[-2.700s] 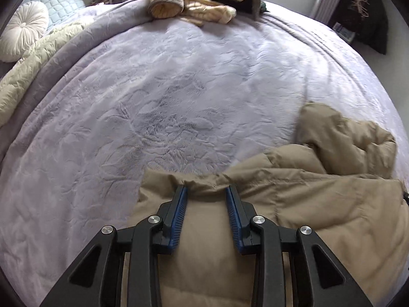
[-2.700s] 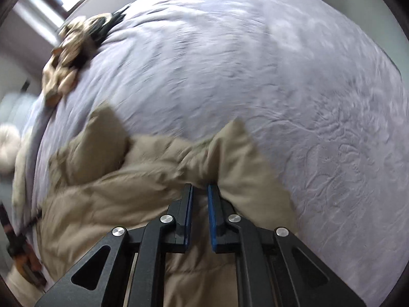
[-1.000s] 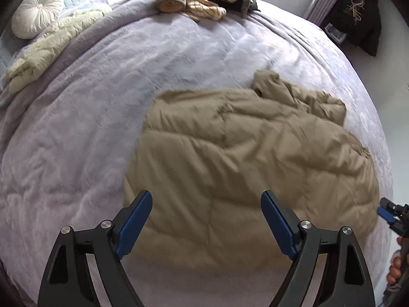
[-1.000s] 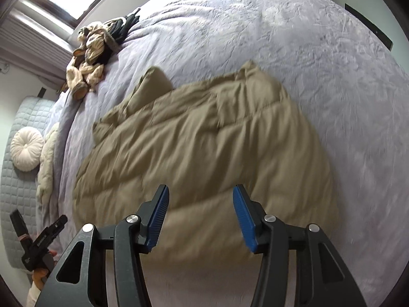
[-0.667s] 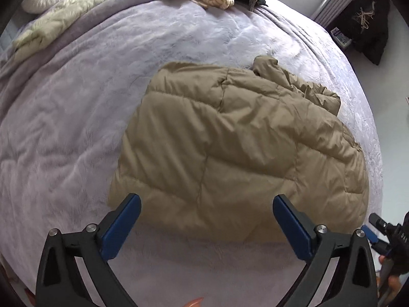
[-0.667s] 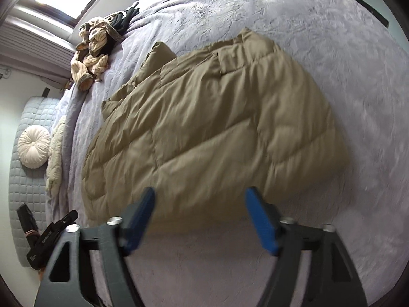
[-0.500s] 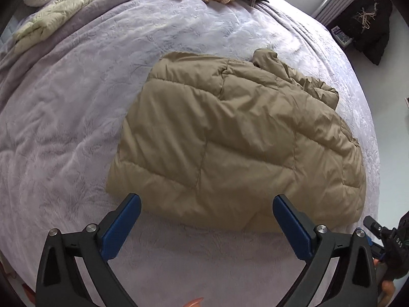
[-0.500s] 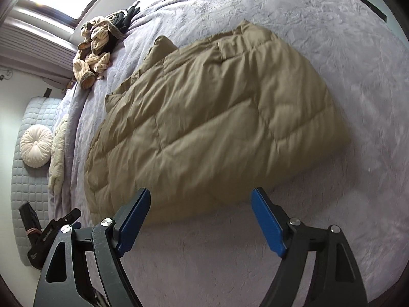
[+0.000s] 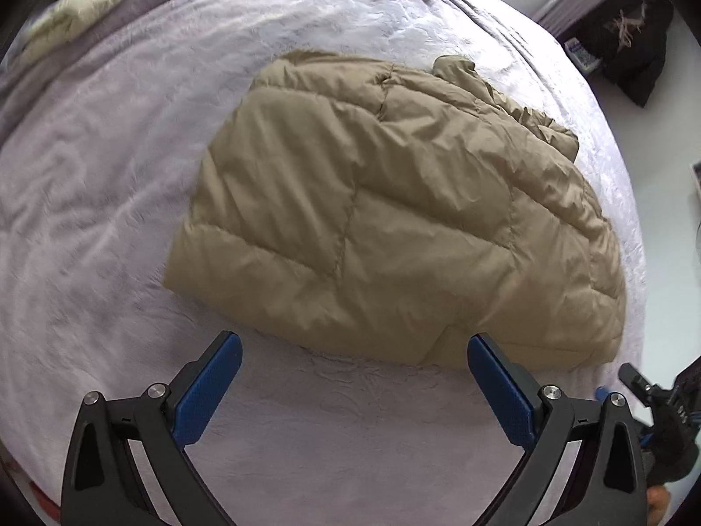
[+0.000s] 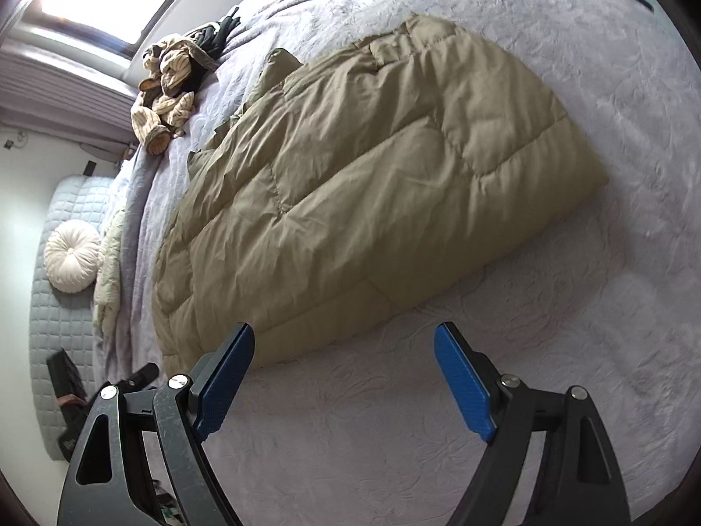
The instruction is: Fold large clothes
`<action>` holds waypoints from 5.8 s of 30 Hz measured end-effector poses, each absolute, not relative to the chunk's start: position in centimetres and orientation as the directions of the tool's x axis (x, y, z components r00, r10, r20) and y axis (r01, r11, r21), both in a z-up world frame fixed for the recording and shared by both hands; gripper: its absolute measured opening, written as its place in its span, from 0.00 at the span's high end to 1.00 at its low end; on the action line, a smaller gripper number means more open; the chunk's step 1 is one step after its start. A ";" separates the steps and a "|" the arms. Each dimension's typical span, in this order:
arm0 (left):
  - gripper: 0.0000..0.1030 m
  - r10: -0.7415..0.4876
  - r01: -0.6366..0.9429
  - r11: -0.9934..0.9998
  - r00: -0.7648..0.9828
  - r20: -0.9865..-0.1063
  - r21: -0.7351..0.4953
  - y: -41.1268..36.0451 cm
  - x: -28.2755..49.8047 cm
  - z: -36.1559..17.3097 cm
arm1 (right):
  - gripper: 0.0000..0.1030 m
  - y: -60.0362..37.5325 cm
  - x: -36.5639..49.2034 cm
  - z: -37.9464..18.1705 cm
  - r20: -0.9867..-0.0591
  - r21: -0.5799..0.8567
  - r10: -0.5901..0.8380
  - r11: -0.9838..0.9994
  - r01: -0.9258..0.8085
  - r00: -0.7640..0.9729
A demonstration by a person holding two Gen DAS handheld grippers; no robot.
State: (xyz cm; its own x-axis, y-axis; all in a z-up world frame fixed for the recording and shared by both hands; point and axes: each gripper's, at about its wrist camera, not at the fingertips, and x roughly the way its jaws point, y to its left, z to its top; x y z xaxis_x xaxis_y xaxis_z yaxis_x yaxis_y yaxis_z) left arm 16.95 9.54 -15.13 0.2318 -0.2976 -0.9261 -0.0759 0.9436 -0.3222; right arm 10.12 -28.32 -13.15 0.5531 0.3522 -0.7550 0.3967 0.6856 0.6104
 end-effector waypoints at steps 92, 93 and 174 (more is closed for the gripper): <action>0.55 -0.557 -0.104 0.814 0.140 -0.818 -0.572 17.7 3.4 -18.0 | 0.52 -33.6 4.2 -24.2 -0.525 0.822 0.644 0.212 0.529 0.557; 0.55 -0.553 -0.098 0.819 0.128 -0.823 -0.565 18.1 3.6 -17.9 | 0.49 -33.9 4.2 -23.9 -0.541 0.811 0.640 0.224 0.540 0.546; 0.00 -0.214 0.105 0.976 0.260 -0.942 -0.193 22.7 9.3 -13.0 | 0.00 -13.2 3.4 -8.3 -0.876 0.440 0.352 0.863 0.247 0.330</action>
State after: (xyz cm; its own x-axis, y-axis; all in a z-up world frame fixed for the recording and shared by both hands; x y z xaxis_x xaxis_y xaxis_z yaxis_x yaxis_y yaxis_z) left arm 9.34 22.73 -13.01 0.2596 -0.2140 -0.9417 0.1052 0.9756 -0.1927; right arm 3.38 -13.17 -8.33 0.3297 0.3524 -0.8759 0.2473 0.8631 0.4404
